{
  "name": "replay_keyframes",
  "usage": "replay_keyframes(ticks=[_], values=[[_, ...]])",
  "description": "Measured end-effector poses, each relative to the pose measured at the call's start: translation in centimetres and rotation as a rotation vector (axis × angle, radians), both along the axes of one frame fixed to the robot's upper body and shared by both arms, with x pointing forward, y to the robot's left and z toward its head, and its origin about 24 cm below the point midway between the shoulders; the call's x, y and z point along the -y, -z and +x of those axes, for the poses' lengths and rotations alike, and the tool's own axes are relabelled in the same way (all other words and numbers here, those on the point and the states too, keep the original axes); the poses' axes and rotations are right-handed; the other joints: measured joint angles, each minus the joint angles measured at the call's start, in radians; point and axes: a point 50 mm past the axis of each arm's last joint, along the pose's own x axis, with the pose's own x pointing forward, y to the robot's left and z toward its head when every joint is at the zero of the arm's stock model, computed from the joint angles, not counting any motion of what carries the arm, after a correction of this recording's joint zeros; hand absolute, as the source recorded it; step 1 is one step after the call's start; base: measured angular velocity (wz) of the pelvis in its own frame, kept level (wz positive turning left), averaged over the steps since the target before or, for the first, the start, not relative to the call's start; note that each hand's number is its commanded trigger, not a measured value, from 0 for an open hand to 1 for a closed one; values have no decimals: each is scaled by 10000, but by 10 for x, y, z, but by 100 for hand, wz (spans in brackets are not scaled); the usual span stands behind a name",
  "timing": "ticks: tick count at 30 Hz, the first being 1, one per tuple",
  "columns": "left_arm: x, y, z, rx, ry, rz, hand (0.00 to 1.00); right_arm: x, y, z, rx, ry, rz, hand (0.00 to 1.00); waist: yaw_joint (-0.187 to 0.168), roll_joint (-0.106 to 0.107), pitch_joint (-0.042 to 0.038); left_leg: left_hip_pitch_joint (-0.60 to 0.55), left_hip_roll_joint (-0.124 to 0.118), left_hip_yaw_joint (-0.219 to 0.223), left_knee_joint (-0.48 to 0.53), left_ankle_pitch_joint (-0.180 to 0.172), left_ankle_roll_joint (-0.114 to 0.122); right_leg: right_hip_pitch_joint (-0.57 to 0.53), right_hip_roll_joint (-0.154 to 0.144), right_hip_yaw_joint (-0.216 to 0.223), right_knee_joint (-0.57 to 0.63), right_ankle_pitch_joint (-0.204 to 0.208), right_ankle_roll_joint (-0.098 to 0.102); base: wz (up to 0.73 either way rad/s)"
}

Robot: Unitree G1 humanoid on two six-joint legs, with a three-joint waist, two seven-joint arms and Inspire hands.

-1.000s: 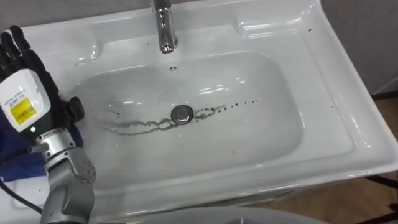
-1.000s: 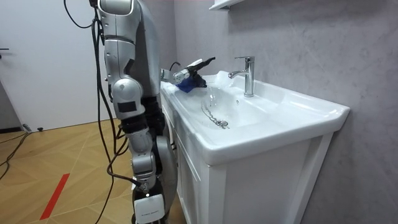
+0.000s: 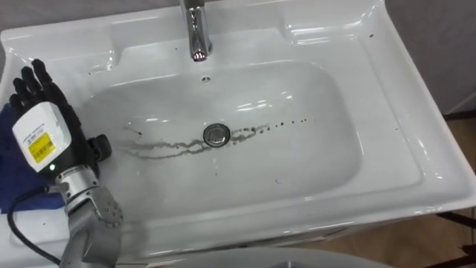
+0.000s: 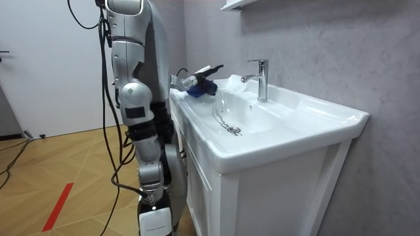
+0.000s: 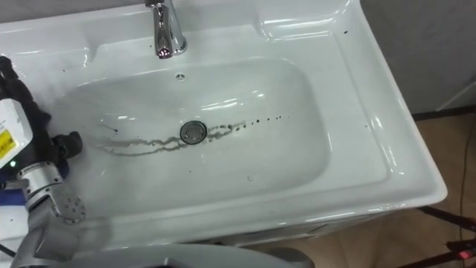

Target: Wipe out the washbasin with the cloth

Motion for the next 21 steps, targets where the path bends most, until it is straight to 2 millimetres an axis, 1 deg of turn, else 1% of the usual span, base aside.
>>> replay_keyframes(ticks=[1,3,6,10,13,15,21], values=[[-3,-6,0,277,-52,145,0,0,0,0,13,-2,-7,0,3,8,1,2,3,1,1,0,0,-1,3,2,-5,3,-5,0],[-6,-10,-1,579,-123,286,0,0,0,-1,-5,-31,-27,0,35,49,-10,14,3,7,1,0,0,7,2,5,-10,3,-5,0],[-10,-10,-2,610,-315,345,0,0,0,-6,-103,-20,8,0,176,94,-9,35,5,8,-1,0,0,29,6,18,-1,4,-7,0],[-12,-2,-11,185,-489,284,0,0,0,-12,-249,24,5,0,399,134,29,167,2,-3,-29,0,0,101,6,30,-19,3,-6,0],[-11,5,-14,-68,-585,164,0,-1,0,-14,-280,37,50,0,524,133,32,188,-3,-38,-34,-1,-1,152,-5,8,-33,0,-4,4],[-12,8,-17,-292,-620,127,0,-1,0,-12,-230,26,130,0,521,129,31,177,-1,-106,-38,-1,-1,164,-6,-37,-31,-1,-6,8],[-9,19,-21,-858,-532,-112,0,-2,0,-8,-103,-69,345,0,516,120,17,126,7,-122,-33,-1,-1,137,-11,-144,0,-8,-19,2]])
